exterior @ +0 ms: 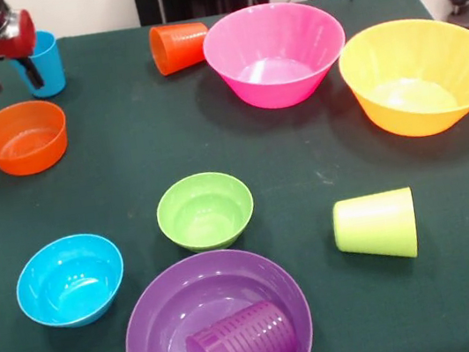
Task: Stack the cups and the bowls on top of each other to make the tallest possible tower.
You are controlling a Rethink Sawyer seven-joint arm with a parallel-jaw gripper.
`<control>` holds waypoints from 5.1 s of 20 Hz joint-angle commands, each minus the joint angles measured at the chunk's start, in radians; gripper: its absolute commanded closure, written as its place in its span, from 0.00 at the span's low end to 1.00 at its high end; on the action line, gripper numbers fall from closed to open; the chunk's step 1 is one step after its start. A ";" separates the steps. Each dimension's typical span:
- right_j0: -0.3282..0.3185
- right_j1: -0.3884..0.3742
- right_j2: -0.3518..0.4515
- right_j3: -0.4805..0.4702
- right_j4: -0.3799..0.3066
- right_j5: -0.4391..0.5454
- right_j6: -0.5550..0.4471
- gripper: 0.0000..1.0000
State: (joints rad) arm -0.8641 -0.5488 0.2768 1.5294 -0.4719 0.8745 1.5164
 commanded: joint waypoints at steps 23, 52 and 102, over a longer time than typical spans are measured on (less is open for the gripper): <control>0.083 0.140 0.109 0.032 -0.092 -0.227 -0.107 0.00; 0.106 0.013 0.106 0.059 -0.047 -0.101 -0.117 0.00; 0.039 0.166 0.116 -0.036 -0.118 -0.219 -0.166 0.00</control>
State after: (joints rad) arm -0.8528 -0.4815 0.3213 1.5609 -0.4723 0.7076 1.5164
